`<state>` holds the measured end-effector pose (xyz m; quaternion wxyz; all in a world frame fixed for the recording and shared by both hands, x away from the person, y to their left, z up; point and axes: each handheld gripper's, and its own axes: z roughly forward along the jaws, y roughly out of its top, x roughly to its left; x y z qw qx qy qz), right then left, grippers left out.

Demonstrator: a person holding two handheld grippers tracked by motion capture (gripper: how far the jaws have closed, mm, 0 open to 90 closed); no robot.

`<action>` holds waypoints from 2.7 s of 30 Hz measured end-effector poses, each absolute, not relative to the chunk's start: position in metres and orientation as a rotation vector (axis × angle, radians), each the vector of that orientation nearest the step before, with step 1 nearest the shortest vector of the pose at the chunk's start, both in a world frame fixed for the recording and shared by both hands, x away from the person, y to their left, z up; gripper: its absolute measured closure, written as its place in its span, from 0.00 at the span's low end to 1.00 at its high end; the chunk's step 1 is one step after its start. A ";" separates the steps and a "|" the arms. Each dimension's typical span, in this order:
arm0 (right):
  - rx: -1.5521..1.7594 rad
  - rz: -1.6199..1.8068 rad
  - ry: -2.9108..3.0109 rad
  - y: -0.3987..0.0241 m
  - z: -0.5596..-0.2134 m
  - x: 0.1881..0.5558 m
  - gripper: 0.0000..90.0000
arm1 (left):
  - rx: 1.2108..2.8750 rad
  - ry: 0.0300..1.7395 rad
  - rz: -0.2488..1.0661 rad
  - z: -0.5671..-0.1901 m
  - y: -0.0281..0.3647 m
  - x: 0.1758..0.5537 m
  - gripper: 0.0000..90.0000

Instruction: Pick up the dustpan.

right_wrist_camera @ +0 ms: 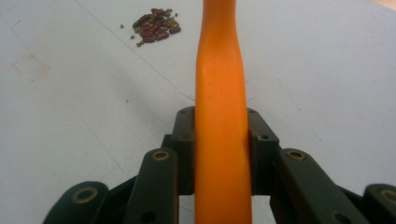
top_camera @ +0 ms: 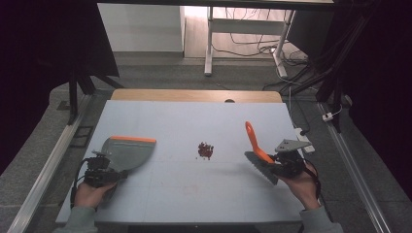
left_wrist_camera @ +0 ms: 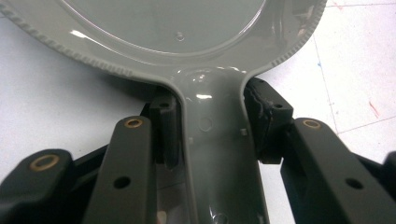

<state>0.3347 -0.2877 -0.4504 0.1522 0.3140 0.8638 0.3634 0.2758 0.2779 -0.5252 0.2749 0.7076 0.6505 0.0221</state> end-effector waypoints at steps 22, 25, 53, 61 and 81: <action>0.898 1.047 2.491 -0.286 -0.451 0.335 0.78 | 1.840 1.698 0.111 -0.527 0.289 0.270 0.68; 0.898 1.050 2.488 -0.286 -0.451 0.335 0.78 | 1.838 1.694 0.118 -0.526 0.289 0.270 0.68; 0.893 1.057 2.479 -0.286 -0.450 0.333 0.78 | 1.767 1.554 0.200 -0.511 0.297 0.262 0.68; 0.893 1.056 2.470 -0.285 -0.449 0.333 0.78 | 1.761 1.499 0.231 -0.503 0.300 0.258 0.68; 0.913 1.044 2.462 -0.286 -0.450 0.334 0.78 | 1.752 1.335 0.264 -0.485 0.290 0.251 0.68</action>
